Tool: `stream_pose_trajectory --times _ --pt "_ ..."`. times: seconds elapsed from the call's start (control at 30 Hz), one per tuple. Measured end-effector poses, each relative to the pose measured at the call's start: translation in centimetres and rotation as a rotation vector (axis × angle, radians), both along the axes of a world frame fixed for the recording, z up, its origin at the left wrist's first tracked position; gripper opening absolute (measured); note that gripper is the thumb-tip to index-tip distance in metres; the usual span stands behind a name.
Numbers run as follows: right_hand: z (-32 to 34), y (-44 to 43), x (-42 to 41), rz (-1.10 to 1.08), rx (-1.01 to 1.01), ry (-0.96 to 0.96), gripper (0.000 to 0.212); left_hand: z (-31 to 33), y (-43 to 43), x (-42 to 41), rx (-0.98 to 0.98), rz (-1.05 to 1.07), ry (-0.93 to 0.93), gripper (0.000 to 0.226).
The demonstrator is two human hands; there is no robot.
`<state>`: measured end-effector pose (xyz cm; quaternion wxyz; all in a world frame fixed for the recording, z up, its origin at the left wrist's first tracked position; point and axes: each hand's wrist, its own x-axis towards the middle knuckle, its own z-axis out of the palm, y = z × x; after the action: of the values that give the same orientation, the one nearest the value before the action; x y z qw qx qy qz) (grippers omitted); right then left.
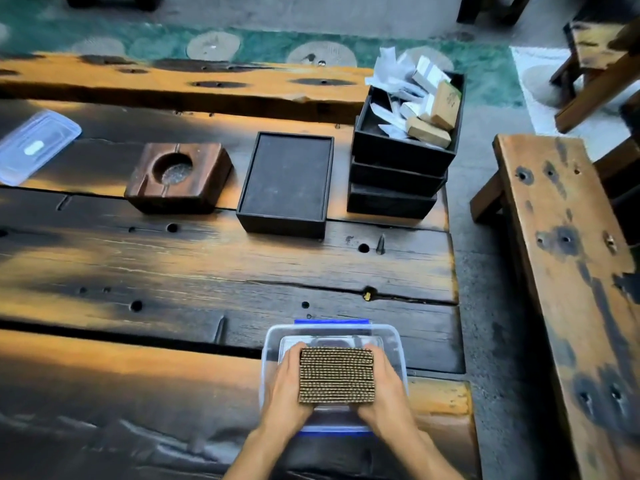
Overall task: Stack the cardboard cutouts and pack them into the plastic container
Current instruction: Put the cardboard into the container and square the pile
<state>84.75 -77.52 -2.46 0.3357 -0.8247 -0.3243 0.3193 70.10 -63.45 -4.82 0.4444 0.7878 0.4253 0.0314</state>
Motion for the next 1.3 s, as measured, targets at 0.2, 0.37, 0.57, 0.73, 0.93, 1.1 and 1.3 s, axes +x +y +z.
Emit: stream_pose_trajectory --times 0.2,0.37,0.57,0.73,0.93,1.1,1.3 --pt "0.7 1.6 0.7 -0.014 -0.134 -0.043 0.062 3.5 0.8 0.9 -0.124 -0.015 -0.045 0.071" --pt "4.5 1.4 2.1 0.147 -0.164 0.013 0.080 8.2 2.5 0.9 -0.203 -0.084 0.030 0.086" --pt "9.2 1.8 4.4 0.153 -0.313 0.305 0.085 11.6 4.4 -0.5 -0.459 -0.057 0.052 0.099" --pt "9.1 1.9 4.5 0.144 -0.410 0.444 0.079 10.0 2.8 -0.8 -0.851 0.220 -0.005 0.097" --pt "8.7 1.2 3.2 0.049 -0.450 0.116 0.095 7.2 1.6 0.2 -1.009 0.388 -0.019 0.093" --pt "7.7 -1.3 3.3 -0.170 -0.378 -0.100 0.064 5.7 1.0 1.6 -1.036 0.507 -0.004 0.099" --pt "6.2 -2.5 1.8 -0.115 -0.445 -0.147 0.072 5.4 -0.1 5.2 -1.026 0.495 0.003 0.093"
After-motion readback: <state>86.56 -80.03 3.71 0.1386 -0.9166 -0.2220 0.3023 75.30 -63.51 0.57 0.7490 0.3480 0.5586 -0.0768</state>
